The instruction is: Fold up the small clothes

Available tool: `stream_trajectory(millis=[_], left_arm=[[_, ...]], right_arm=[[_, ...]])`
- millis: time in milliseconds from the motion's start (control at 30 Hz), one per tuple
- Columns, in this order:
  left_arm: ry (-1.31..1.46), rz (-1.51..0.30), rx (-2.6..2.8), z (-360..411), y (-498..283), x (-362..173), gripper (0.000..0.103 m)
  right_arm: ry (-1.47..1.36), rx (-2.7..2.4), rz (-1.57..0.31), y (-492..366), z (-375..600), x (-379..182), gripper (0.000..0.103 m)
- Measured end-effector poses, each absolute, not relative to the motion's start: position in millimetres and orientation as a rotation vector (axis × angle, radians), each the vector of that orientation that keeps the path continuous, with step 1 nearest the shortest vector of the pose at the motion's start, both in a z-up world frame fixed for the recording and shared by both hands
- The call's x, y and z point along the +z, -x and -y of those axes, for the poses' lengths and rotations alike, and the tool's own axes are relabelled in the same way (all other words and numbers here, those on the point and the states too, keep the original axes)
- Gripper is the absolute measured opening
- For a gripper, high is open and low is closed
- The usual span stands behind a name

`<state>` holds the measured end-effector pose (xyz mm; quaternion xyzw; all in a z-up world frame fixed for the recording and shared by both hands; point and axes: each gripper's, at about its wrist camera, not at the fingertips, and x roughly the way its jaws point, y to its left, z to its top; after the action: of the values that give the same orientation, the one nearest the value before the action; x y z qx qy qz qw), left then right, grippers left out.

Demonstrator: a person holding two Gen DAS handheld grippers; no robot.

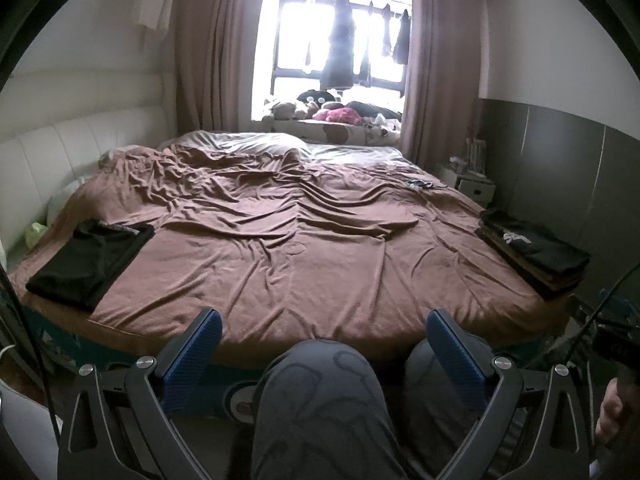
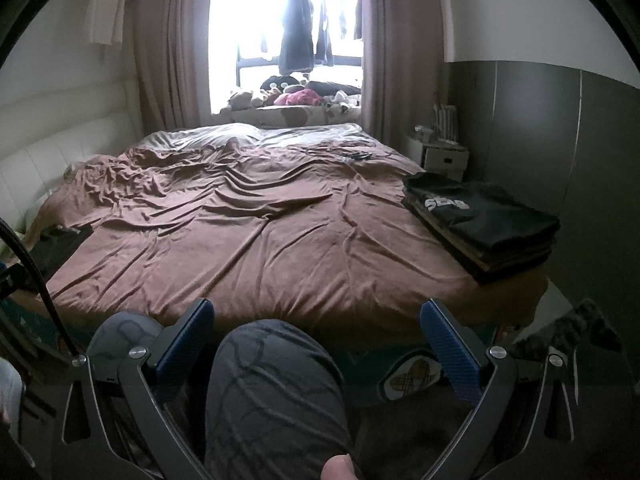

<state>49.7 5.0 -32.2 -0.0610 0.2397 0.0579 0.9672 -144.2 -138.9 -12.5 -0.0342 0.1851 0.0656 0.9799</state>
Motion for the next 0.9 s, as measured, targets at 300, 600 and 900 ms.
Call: stream_trajectory(millis=[300,600,900], left_arm=[[0.114,-0.476,0.112,0.3,-39.9,-28.8,0.103],[0.104,-0.472,0.114,0.9,-37.6,-26.5,0.103],[0.103,-0.454,0.109,5.5,-29.0,-23.3,0.103]], right_arm=[[0.065,0.139,-0.357,151.4,137.9,-15.1,0.103],[0.066,0.146,-0.361,152.8,137.2,-14.3,0.103],[0.030,0.171,-0.390,156.7,134.8,-12.3,0.103]])
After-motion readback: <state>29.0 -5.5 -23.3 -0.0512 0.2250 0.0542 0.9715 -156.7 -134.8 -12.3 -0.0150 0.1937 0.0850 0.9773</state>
